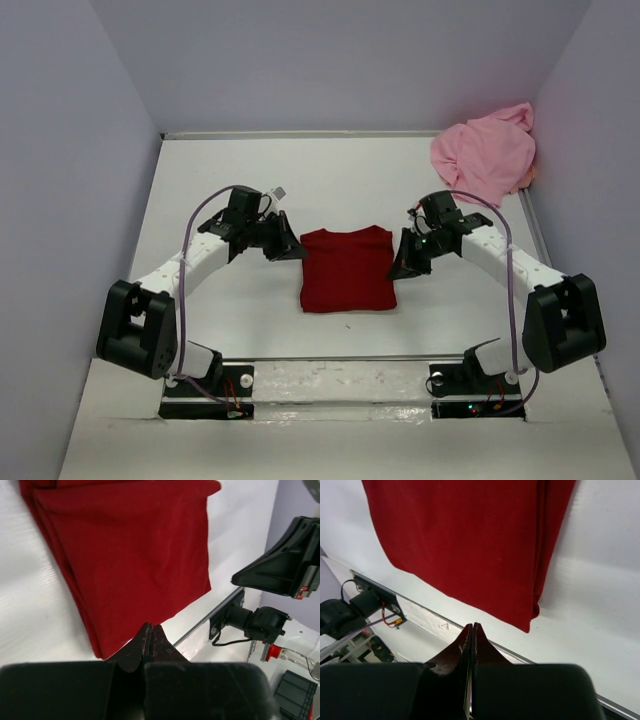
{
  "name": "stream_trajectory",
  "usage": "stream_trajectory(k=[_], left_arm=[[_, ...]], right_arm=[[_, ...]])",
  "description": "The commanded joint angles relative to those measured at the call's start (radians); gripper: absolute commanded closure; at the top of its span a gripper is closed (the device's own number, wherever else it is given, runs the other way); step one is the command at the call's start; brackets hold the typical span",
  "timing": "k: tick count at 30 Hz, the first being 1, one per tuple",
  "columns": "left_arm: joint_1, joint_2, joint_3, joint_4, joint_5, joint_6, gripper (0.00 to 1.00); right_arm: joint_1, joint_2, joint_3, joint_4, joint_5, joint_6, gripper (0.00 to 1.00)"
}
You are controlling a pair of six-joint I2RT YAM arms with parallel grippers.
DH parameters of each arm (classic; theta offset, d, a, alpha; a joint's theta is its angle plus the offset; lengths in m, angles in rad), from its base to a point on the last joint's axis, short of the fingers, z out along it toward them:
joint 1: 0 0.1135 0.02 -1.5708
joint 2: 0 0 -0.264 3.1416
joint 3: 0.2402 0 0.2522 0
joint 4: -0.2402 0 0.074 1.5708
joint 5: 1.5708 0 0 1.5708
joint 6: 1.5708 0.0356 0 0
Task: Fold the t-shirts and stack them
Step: Smooth out wrinkles on the folded tshirt
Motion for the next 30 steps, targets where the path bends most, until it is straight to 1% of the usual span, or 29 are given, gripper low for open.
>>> stream_trajectory(k=[1, 6, 11, 15, 21, 23, 27, 30], left_arm=[[-0.009, 0.008, -0.035, 0.126, 0.104, -0.072, 1.0], [-0.036, 0.037, -0.073, 0.276, 0.144, -0.177, 1.0], [-0.108, 0.091, -0.09, 0.39, 0.181, -0.256, 1.0], [-0.165, 0.119, -0.084, 0.424, 0.179, -0.296, 1.0], [-0.213, 0.137, -0.083, 0.422, 0.204, -0.323, 1.0], [-0.219, 0.143, -0.081, 0.396, 0.207, -0.319, 1.0], [-0.22, 0.166, -0.067, 0.266, 0.187, -0.273, 1.0], [-0.222, 0.182, -0.086, 0.255, 0.175, -0.273, 1.0]], right_arm=[[0.014, 0.027, 0.013, 0.105, -0.091, 0.047, 1.0], [0.014, 0.07, -0.016, 0.188, -0.143, 0.086, 1.0], [0.046, 0.14, 0.004, 0.214, -0.166, 0.098, 1.0], [0.086, 0.167, 0.01, 0.226, -0.18, 0.112, 1.0], [0.122, 0.18, 0.001, 0.248, -0.202, 0.142, 1.0], [0.151, 0.191, 0.001, 0.251, -0.203, 0.149, 1.0], [0.177, 0.205, -0.012, 0.271, -0.212, 0.175, 1.0], [0.204, 0.217, -0.018, 0.291, -0.214, 0.19, 1.0]])
